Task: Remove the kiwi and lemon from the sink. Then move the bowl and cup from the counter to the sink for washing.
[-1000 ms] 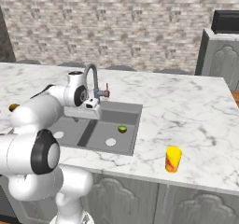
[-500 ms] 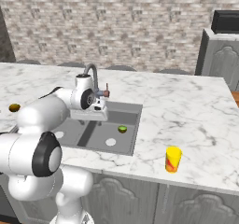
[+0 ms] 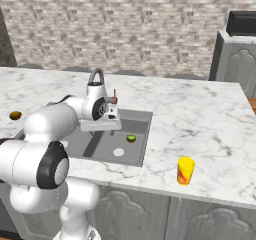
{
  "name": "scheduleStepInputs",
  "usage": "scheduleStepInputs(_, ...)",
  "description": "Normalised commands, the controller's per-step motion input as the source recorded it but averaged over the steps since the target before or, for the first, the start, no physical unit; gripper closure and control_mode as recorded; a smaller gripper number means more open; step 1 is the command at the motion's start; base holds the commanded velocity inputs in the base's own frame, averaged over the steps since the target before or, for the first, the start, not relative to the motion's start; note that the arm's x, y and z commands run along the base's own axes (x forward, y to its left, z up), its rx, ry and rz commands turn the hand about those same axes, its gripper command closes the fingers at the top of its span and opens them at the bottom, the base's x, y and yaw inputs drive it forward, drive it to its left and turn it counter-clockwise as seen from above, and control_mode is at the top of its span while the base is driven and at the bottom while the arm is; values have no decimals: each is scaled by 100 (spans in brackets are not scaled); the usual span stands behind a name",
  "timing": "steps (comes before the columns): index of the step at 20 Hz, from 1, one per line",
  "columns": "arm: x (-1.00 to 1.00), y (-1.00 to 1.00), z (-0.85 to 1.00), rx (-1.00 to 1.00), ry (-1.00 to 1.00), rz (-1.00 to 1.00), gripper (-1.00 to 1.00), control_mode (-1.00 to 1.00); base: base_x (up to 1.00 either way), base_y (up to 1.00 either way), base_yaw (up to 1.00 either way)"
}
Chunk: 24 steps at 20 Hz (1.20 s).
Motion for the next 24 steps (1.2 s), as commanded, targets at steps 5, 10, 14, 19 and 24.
scheduleStepInputs(5, 4, -15, -10, 0, -1, 16, -100, -100, 0, 0, 0)
scheduleStepInputs(10, 7, -14, -11, 0, -2, 13, -100, -100, 0, 0, 0)
scheduleStepInputs(14, 14, -9, -12, 0, -4, 10, -100, -100, 0, 0, 0)
scheduleStepInputs(19, 17, -8, -12, 0, -2, 10, -100, -100, 0, 0, 0)
scheduleStepInputs(24, 19, -7, -13, 0, 0, 10, -100, -100, 0, 0, 0)
